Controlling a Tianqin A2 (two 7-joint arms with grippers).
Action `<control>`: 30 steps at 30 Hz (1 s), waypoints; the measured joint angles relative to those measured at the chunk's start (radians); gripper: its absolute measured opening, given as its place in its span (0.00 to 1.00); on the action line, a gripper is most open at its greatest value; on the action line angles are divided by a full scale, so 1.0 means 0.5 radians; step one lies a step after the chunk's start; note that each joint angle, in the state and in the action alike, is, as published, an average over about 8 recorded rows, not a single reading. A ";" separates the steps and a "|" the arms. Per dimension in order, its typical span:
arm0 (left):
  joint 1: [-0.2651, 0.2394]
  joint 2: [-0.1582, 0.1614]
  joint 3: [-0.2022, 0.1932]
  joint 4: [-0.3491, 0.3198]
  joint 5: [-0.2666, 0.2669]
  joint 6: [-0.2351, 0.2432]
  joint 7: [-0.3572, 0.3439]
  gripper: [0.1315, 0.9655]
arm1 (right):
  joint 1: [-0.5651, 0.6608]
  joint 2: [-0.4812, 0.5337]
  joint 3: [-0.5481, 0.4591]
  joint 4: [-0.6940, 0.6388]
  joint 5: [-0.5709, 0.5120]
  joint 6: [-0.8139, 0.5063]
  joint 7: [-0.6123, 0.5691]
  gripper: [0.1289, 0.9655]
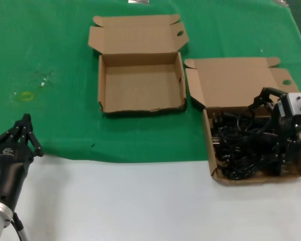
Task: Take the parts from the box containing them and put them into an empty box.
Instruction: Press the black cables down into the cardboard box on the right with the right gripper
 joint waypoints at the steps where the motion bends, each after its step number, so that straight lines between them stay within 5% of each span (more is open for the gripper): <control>1: 0.000 0.000 0.000 0.000 0.000 0.000 0.000 0.01 | 0.009 -0.017 -0.001 -0.019 -0.014 -0.003 -0.010 1.00; 17: 0.000 0.000 0.000 0.000 0.000 0.000 0.000 0.01 | 0.068 -0.150 0.007 -0.179 -0.155 -0.036 -0.059 0.91; 30: 0.000 0.000 0.000 0.000 0.000 0.000 0.000 0.01 | 0.056 -0.172 0.020 -0.218 -0.201 -0.051 -0.098 0.62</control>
